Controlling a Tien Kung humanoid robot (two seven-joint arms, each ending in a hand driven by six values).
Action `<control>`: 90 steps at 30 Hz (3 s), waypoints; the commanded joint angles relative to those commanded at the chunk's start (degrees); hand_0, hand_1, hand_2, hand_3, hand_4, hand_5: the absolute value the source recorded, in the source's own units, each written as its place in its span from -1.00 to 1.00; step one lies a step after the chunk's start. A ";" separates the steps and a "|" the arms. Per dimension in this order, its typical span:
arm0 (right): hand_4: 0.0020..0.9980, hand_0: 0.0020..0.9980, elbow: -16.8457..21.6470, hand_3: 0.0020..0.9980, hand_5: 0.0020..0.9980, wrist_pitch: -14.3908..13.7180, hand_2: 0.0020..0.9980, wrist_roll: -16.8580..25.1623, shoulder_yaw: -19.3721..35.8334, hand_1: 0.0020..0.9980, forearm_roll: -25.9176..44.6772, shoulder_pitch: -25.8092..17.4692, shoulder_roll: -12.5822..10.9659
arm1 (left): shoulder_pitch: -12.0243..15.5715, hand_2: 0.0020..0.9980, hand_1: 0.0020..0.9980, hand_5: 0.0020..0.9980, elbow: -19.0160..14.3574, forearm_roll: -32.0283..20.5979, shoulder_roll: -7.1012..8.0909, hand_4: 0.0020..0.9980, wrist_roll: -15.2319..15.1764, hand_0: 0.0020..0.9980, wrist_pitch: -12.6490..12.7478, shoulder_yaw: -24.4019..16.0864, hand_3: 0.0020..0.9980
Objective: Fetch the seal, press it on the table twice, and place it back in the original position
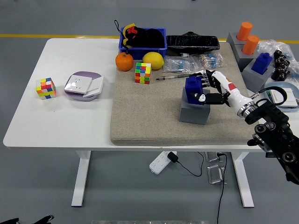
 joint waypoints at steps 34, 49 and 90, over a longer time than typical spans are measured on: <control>0.39 0.17 -0.86 -0.01 -1.00 -0.96 -0.07 0.20 5.00 -0.08 -1.21 -2.02 2.67 | 0.15 0.53 0.57 -0.15 -0.03 0.29 0.08 0.37 0.14 0.63 0.10 -0.27 0.60; 0.38 0.17 -1.56 -0.01 -1.00 -1.78 -0.08 0.58 7.92 -0.08 -1.66 -3.24 4.98 | 0.21 0.53 0.57 -0.15 -0.12 0.88 0.27 0.36 0.26 0.63 0.13 -0.50 0.60; 0.38 0.16 -0.64 -0.02 -1.00 -2.62 -0.08 0.87 10.82 -0.08 -2.01 -3.53 7.41 | 0.70 0.53 0.57 -0.15 0.05 0.48 0.10 0.36 0.17 0.63 0.09 -0.46 0.60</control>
